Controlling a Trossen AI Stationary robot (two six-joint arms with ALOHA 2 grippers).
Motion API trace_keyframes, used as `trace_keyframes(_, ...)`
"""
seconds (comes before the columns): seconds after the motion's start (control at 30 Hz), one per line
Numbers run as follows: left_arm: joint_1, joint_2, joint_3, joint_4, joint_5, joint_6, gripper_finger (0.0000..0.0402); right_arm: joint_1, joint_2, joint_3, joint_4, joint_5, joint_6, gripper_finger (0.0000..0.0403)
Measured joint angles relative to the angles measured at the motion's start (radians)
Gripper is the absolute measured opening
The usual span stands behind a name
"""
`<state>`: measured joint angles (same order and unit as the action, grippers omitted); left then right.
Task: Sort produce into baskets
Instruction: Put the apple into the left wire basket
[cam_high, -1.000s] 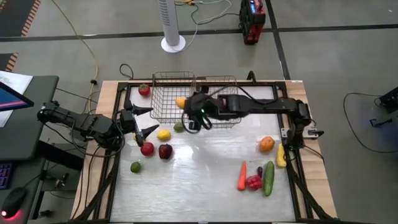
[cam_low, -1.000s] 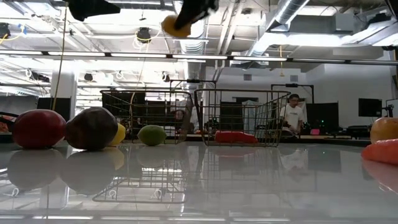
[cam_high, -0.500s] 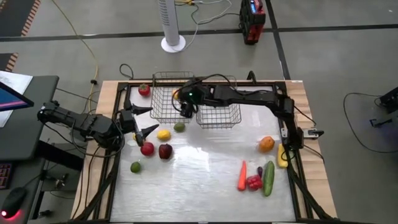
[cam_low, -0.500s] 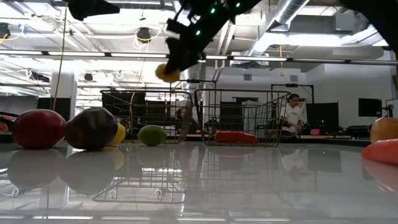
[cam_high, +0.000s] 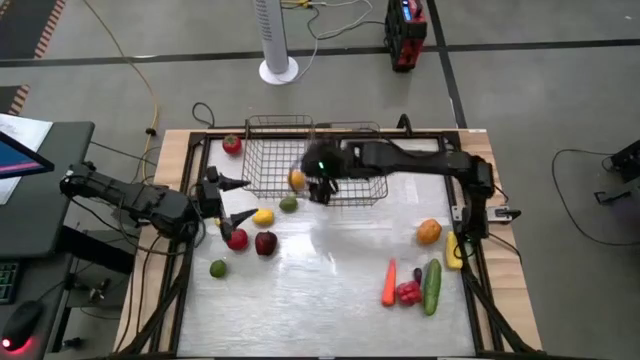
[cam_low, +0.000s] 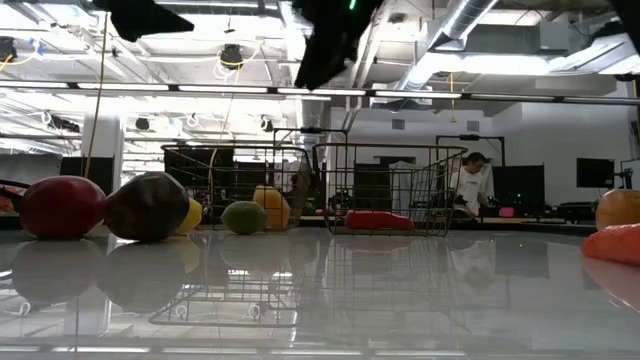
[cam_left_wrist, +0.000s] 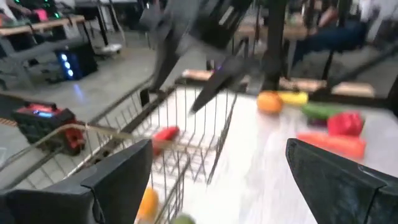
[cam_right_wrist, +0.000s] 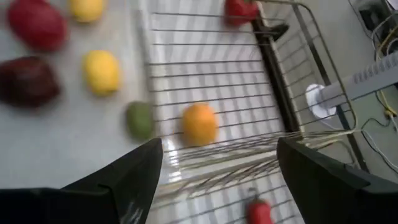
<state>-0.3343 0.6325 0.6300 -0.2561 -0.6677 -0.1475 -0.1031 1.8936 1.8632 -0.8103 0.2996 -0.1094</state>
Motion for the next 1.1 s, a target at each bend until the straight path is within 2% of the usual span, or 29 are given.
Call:
trace_keyframes(0.1,0.001,0.044,0.0,-0.004,0.037,-0.015,0.0357,0.086,-0.062,-0.052,-0.077,0.085,0.061,0.0335)
trace_keyframes(0.27,0.0,0.157,0.0,0.008,0.06,-0.019,0.0357,0.245,-0.186,-0.257,-0.073,0.231,0.203,0.0326)
trace_keyframes(0.4,0.013,0.267,-0.001,0.178,0.06,-0.004,0.0357,0.373,-0.292,-0.447,-0.04,0.382,0.352,0.0324)
trace_keyframes(0.5,0.027,0.354,0.003,0.266,0.134,-0.03,0.0357,0.455,-0.37,-0.581,0.015,0.442,0.468,0.0324)
trace_keyframes(0.57,0.033,0.409,0.022,0.221,0.195,-0.107,0.0357,0.508,-0.412,-0.656,0.056,0.445,0.545,0.0324)
trace_keyframes(0.67,0.024,0.467,0.065,0.044,0.247,-0.257,0.035,0.584,-0.447,-0.742,0.102,0.468,0.637,0.0324)
trace_keyframes(0.8,-0.014,0.529,0.12,-0.184,0.28,-0.4,0.0322,0.661,-0.451,-0.788,0.119,0.523,0.709,0.0324)
trace_keyframes(0.9,-0.045,0.56,0.157,-0.233,0.307,-0.486,0.0299,0.686,-0.436,-0.791,0.122,0.557,0.736,0.0324)
trace_keyframes(1.0,-0.077,0.602,0.188,-0.268,0.302,-0.546,0.0284,0.694,-0.43,-0.791,0.146,0.562,0.738,0.0324)
trace_keyframes(1.1,-0.104,0.647,0.209,-0.31,0.238,-0.605,0.0278,0.689,-0.415,-0.791,0.188,0.566,0.733,0.0324)
